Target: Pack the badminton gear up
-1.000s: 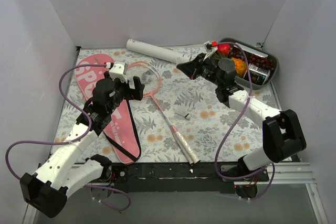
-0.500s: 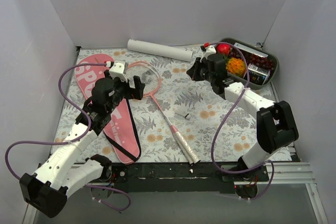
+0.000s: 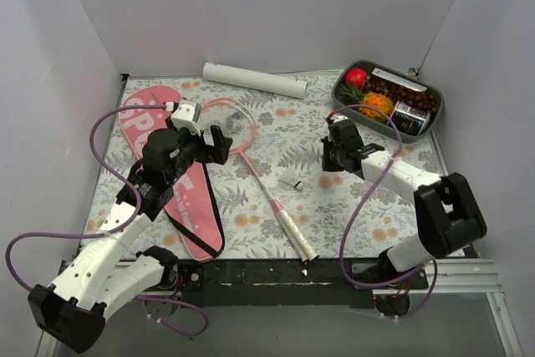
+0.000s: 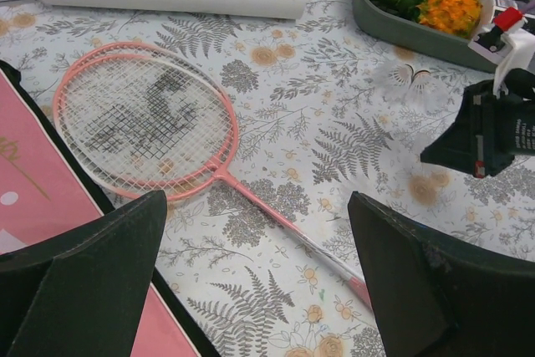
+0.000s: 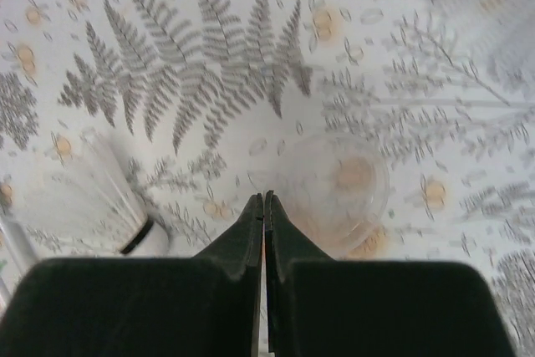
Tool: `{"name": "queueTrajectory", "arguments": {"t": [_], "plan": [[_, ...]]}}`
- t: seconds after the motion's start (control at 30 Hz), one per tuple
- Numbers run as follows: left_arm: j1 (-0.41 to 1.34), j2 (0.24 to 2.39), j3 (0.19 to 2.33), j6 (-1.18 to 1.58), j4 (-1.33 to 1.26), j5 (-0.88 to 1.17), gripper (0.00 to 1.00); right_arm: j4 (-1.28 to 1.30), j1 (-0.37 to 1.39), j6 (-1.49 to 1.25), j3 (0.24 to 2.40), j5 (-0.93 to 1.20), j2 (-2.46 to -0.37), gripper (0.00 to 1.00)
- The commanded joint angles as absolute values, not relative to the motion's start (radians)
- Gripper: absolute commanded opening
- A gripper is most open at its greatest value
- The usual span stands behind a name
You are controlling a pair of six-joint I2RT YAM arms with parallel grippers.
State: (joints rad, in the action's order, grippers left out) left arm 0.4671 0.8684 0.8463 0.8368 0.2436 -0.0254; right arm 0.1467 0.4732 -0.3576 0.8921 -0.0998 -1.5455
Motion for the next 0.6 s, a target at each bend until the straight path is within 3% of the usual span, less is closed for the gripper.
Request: {"name": "queueTrajectory", "arguments": {"t": [0.0,0.17,0.57], "plan": [[0.469,0.815,0.83,0.861,0.27,0.035,0.91,0.267,0.495,-0.35,0.807,-0.207,-1.353,0.01],[0.469,0.788,0.795,0.894,0.284,0.049,0.91,0.351,0.494,-0.425,0.695,-0.253,-1.235,0.01],[0.469,0.726,0.77,0.925,0.341,0.08,0.9,0.436,0.494,-0.594,0.597,-0.341,-1.218,0.01]]}}
